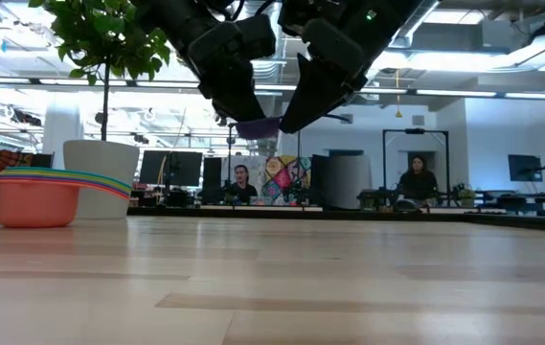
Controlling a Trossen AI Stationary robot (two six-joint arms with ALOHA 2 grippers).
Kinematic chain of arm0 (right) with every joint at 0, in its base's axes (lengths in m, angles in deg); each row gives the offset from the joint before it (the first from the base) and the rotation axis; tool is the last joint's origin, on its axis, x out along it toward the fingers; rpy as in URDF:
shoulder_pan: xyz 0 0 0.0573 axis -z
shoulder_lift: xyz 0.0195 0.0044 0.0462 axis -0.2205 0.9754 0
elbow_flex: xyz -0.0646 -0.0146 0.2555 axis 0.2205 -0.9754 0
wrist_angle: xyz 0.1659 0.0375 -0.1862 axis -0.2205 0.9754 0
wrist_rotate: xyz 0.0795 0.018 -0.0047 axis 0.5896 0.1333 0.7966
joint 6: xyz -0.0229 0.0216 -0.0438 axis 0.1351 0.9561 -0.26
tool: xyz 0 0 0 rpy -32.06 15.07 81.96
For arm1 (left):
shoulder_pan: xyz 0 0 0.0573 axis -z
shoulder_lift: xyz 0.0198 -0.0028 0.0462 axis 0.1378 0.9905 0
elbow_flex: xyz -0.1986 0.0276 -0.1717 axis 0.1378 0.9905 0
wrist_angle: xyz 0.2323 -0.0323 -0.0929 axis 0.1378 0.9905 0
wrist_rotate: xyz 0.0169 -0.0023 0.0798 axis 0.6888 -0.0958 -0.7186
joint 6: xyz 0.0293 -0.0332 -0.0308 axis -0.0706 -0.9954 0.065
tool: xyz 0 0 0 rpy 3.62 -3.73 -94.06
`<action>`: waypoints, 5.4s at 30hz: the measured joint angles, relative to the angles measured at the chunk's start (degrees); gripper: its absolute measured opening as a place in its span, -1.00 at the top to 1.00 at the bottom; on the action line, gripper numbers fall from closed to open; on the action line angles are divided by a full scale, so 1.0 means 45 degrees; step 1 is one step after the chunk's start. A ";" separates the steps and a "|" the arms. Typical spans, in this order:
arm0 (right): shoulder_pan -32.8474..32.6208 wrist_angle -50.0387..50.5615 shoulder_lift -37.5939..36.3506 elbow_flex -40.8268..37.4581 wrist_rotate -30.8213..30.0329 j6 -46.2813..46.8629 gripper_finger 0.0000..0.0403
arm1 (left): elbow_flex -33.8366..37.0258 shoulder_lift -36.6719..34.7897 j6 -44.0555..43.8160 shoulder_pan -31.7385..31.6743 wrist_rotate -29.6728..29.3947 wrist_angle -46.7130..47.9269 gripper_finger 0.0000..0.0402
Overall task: Nest measuring cups in basket
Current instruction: Stack the violet measuring cup on top of the light blue measuring cup
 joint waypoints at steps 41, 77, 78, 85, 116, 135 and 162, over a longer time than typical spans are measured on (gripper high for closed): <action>0.0753 -0.3777 0.1603 -0.0015 -0.0961 0.2463 -0.27 | 0.7633 -1.3124 -0.9195 0.0194 -0.2697 0.9538 0.92; 0.0832 -0.4561 0.1617 -0.0005 0.0115 0.2155 -0.27 | 0.6747 -1.2960 -0.7925 0.0194 -0.4190 0.7879 0.25; 0.0821 -0.4565 0.1622 -0.0005 0.0188 0.2153 -0.27 | 0.6858 -1.2862 -0.7886 0.0199 -0.4272 0.7415 0.25; 0.0478 -0.5414 0.1627 -0.0005 0.0631 0.2215 -0.27 | 0.7267 -1.1805 -0.7354 0.0199 -0.5084 0.5489 0.25; -0.0029 -0.5361 0.1627 0.0000 -0.1700 0.2463 -0.27 | 0.7113 -0.6805 -0.5464 -0.0404 -0.4273 0.3613 0.25; -0.0029 -0.5352 0.1627 0.0000 -0.1693 0.2455 -0.27 | 0.5474 -0.6887 -0.5487 0.3067 -0.3159 0.5651 0.43; 0.0000 -0.5365 0.1627 -0.0005 -0.1685 0.2458 -0.27 | 0.5935 -0.4969 -0.3800 0.6305 -0.5117 0.4902 0.99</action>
